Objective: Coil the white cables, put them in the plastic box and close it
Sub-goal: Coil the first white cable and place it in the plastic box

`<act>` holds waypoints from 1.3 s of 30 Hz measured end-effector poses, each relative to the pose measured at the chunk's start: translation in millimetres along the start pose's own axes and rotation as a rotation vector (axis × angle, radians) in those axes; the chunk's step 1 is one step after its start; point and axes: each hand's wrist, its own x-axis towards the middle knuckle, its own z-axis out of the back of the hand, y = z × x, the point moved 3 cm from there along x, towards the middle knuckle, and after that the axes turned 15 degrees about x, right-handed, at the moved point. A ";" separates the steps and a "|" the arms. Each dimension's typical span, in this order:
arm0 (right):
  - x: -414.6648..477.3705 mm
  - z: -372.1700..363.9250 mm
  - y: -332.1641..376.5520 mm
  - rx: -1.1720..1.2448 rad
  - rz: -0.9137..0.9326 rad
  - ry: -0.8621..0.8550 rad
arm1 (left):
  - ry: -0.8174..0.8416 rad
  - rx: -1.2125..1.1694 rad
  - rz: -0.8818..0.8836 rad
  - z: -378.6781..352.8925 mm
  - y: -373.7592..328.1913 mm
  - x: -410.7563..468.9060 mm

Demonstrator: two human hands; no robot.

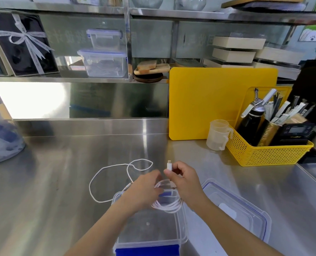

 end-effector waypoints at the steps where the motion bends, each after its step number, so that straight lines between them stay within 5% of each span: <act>1: 1.0 -1.0 -0.7 -0.004 -0.003 -0.001 | -0.069 0.165 -0.007 -0.8 -4.5 0.0; 4: 2.1 -1.6 -3.7 0.016 -0.016 -0.025 | -0.284 0.464 -0.014 2.1 -11.6 -2.4; 6: 1.4 -1.4 -6.0 0.056 -0.048 -0.051 | -0.346 0.667 -0.179 -6.1 -9.2 -2.4; 10: -0.2 -1.1 -12.9 0.320 -0.201 -0.117 | -0.417 0.764 -0.329 -17.5 -8.1 -3.1; 14: 4.3 2.3 -16.8 0.466 -0.245 -0.196 | -0.347 0.296 -0.128 -15.4 -2.5 3.1; 20: 2.4 13.0 -9.5 0.356 -0.011 -0.051 | -0.105 -0.560 0.132 -11.0 7.3 8.7; 25: 2.8 6.8 -12.7 0.067 0.047 0.211 | -0.053 -0.549 0.243 -11.6 18.3 16.5; 28: 6.6 8.0 -18.2 -0.151 -0.012 0.178 | -0.077 -0.551 0.251 -16.9 20.1 17.2; 31: 6.6 7.8 -25.4 -0.093 -0.135 0.154 | -0.076 -0.544 0.243 -19.6 21.9 16.2; 39: 6.2 6.4 -37.0 -0.376 -0.262 0.282 | 0.243 -0.652 0.325 -16.4 36.7 0.0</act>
